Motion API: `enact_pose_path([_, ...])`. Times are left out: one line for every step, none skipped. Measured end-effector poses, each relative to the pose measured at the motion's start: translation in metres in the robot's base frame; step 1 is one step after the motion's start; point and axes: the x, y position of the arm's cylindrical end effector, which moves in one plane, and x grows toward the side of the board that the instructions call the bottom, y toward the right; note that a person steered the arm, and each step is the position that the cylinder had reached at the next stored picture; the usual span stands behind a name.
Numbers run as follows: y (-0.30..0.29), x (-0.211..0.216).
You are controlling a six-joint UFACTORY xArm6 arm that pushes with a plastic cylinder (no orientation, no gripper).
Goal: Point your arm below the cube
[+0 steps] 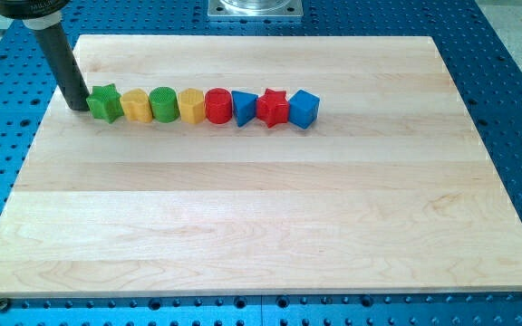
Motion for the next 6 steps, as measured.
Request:
enact_pose_path([-0.009,0.007])
enact_pose_path([-0.050,0.018])
enact_pose_path([0.004,0.086])
enact_pose_path([0.120,0.127])
enact_pose_path([0.252,0.145])
enact_pose_path([0.310,0.143])
